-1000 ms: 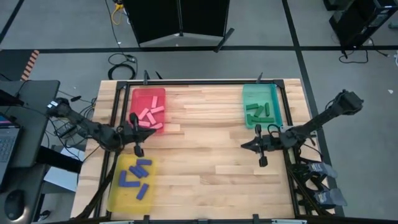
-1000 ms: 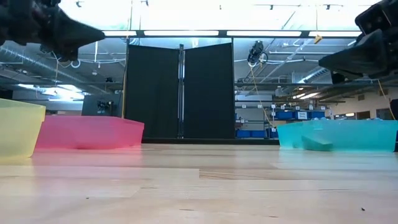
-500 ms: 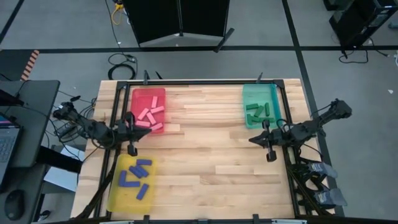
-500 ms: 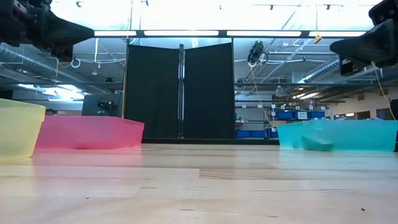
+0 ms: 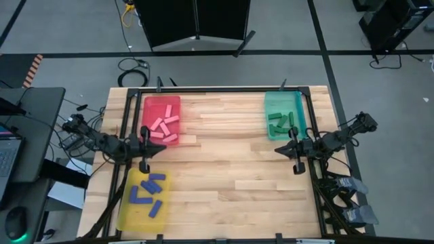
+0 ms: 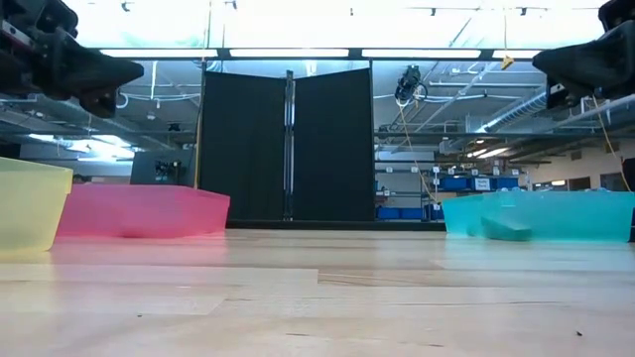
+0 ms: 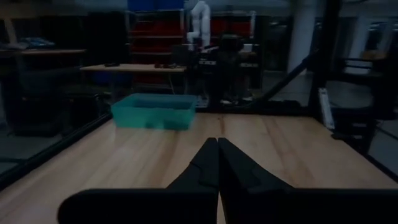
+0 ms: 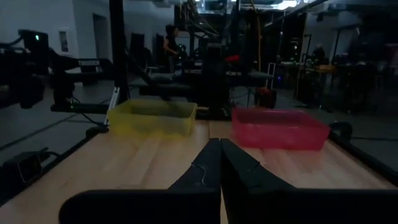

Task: Sort blocks
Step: Return to Home Position

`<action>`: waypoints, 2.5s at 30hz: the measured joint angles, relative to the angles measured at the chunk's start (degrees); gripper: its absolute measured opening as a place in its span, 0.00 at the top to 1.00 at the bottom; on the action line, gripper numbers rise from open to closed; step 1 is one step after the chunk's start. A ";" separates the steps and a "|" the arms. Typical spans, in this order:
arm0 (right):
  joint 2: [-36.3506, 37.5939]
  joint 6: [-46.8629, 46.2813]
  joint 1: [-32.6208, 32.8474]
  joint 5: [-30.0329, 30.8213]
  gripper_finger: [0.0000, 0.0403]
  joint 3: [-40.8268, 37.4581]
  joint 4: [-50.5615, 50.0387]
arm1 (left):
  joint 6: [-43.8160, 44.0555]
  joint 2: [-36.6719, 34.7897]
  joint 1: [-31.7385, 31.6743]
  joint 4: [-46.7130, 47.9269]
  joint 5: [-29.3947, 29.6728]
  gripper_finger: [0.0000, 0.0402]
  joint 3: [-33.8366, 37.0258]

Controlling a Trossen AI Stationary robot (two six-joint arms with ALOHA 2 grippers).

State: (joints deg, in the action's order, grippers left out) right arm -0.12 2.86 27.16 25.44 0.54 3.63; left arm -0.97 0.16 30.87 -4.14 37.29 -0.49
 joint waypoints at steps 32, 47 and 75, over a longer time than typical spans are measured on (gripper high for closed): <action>-0.62 7.42 -0.04 2.81 0.93 0.00 0.97 | -9.29 -0.17 -0.11 -0.84 -4.28 0.91 0.02; -0.62 7.40 -0.04 2.81 0.92 0.00 0.97 | -9.22 -0.17 -0.11 -1.05 -4.28 0.91 0.04; -0.62 7.39 -0.06 2.81 0.92 0.00 0.98 | -9.22 -0.17 -0.12 -1.08 -4.30 0.91 0.07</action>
State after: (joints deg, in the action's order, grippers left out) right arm -0.73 10.26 27.10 28.25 0.54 4.61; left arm -10.20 -0.01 30.75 -5.21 32.99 -0.43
